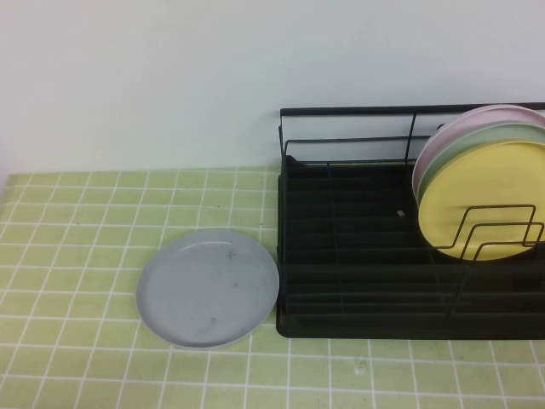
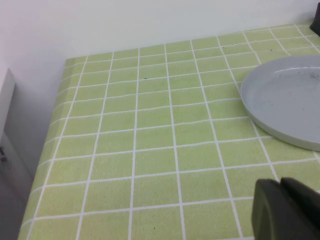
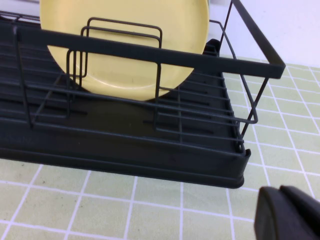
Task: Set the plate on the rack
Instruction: 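Move the gripper toward the grey plate on the table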
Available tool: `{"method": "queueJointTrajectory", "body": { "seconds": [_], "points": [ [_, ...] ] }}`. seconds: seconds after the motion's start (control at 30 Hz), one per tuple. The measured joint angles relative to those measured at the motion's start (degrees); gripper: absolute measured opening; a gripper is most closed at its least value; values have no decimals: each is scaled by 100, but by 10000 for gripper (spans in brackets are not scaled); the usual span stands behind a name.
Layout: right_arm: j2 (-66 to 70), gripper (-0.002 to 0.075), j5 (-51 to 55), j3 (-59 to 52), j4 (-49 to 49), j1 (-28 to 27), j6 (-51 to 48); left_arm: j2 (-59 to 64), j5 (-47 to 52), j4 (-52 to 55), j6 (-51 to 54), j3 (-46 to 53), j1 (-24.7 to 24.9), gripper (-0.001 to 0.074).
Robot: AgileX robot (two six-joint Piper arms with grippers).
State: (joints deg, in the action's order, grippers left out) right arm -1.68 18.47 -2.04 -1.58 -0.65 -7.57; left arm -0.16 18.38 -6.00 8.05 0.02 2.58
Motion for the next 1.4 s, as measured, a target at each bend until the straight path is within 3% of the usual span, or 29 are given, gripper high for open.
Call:
{"method": "queueJointTrajectory", "body": {
  "seconds": [0.97, 1.4],
  "points": [
    [0, -3, 0, 0, 0, 0, 0, 0, -56, 61, 22, 0, 0, -2],
    [0, -3, 0, 0, 0, 0, 0, 0, -2858, -688, 1, 0, 0, -2]
  ]
}}
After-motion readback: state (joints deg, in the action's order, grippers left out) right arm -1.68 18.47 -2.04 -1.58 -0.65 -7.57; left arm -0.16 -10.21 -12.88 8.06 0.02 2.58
